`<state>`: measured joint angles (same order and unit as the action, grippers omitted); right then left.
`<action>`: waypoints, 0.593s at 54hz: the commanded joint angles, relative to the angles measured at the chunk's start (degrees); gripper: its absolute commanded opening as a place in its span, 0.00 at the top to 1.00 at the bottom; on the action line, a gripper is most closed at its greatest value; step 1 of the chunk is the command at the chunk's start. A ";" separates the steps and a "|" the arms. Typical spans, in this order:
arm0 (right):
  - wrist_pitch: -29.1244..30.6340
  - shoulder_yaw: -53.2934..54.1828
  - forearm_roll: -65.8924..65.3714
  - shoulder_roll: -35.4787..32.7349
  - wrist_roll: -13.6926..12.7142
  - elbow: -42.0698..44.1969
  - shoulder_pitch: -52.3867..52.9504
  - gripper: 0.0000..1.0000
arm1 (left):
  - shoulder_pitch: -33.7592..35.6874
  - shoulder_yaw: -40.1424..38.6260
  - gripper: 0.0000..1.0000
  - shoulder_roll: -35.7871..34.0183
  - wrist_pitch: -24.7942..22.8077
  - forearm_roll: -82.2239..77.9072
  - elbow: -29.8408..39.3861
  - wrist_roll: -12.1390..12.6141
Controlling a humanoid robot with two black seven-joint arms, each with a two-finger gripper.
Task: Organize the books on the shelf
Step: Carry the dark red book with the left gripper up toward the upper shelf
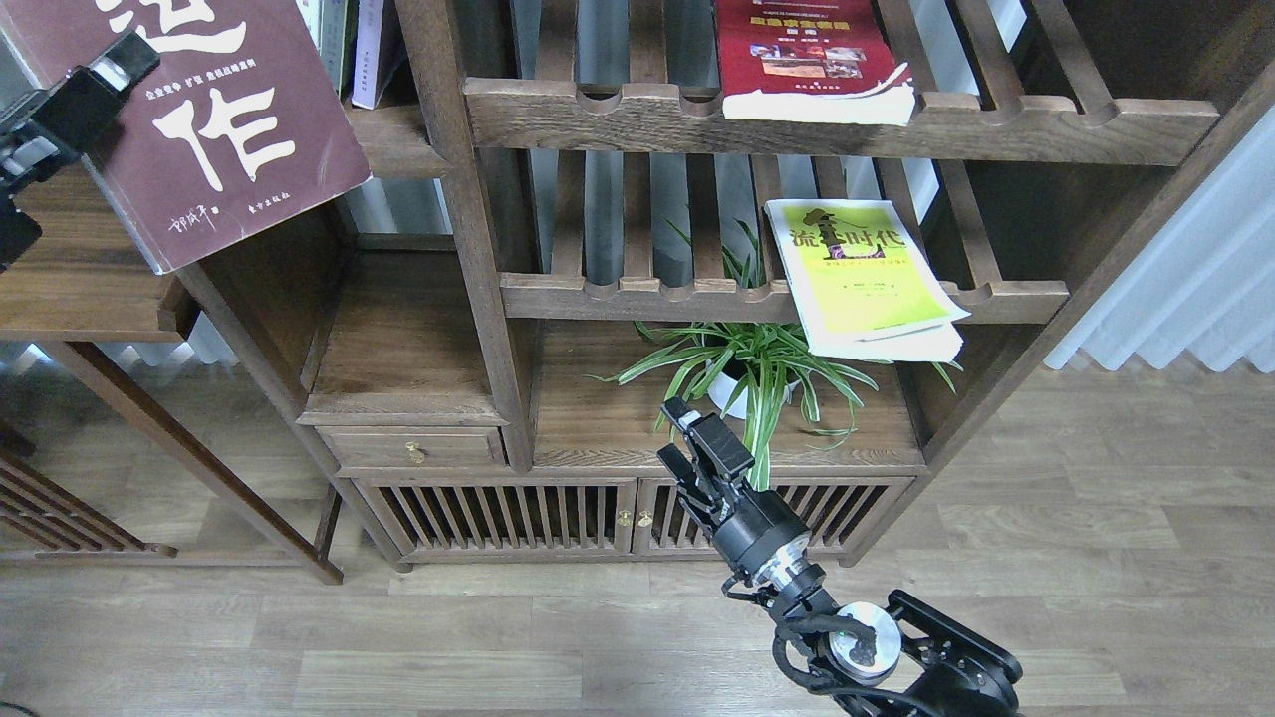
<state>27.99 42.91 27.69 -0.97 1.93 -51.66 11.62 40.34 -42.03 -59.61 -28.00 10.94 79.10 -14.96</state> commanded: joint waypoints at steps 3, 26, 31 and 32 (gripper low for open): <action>0.01 -0.10 -0.09 0.62 0.00 0.60 1.12 0.07 | -0.09 -2.00 1.00 -3.23 0.00 0.66 0.00 -0.42; 0.01 -0.89 -0.80 0.97 0.00 -0.98 2.71 0.06 | 0.09 -13.61 1.00 -4.20 0.00 3.91 -0.17 -1.21; 0.01 -1.16 -0.89 0.97 0.00 -3.17 2.44 0.06 | 0.09 -16.77 1.00 -4.03 0.00 3.91 -0.26 -1.21; 0.01 -1.33 -0.89 0.97 0.00 -3.70 2.35 0.06 | 0.00 -17.21 1.00 -4.03 0.00 3.83 -0.44 -1.21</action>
<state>27.99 41.99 26.87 0.00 1.94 -52.90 14.37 40.33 -55.66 -63.86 -28.00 14.91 78.91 -16.18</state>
